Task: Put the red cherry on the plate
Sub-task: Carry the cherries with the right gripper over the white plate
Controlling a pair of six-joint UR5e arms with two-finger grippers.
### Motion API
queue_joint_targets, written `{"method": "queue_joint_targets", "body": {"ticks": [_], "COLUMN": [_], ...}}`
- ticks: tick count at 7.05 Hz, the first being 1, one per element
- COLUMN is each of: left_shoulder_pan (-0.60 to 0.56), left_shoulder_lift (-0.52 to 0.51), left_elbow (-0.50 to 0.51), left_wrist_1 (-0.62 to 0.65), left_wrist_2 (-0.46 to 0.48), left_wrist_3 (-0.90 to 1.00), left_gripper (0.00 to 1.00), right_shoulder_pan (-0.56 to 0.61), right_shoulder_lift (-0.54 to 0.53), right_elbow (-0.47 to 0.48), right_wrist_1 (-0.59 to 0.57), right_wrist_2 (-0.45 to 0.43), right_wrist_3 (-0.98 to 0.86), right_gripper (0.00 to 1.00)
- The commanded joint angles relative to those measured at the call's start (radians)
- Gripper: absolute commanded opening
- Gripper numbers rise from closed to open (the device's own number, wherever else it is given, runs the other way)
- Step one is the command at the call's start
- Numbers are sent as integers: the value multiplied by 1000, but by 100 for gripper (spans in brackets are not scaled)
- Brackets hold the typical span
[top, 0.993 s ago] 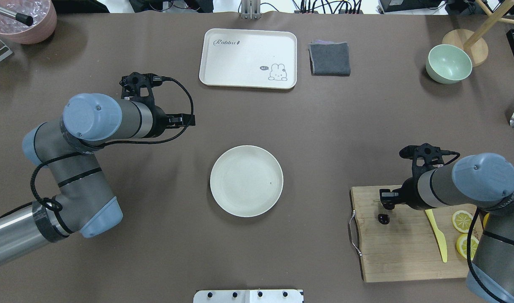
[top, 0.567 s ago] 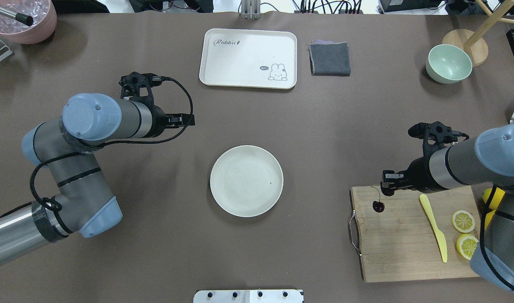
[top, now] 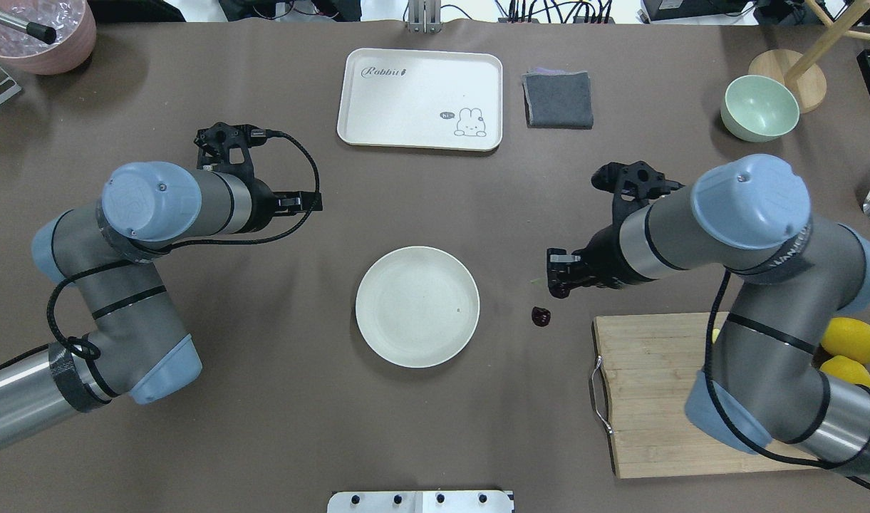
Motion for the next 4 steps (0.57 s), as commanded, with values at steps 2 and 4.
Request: {"method": "queue_joint_targets", "body": {"ticks": [2,4], "left_shoulder_pan": [0,0], "left_shoulder_lift": [7,7], "left_elbow": [11,11], "left_wrist_1": [-6,-6], "left_wrist_2": [9,9], "left_wrist_3": [2,2], "left_gripper": [98,98], "right_shoulder_pan": [-87,-150], "right_shoulder_lift": [227,249], "right_elbow": [-186,-221], "right_wrist_1": [-6,-2], "right_wrist_2": [-107,-176], "right_wrist_3": [59,62], "right_gripper": [0,0]}}
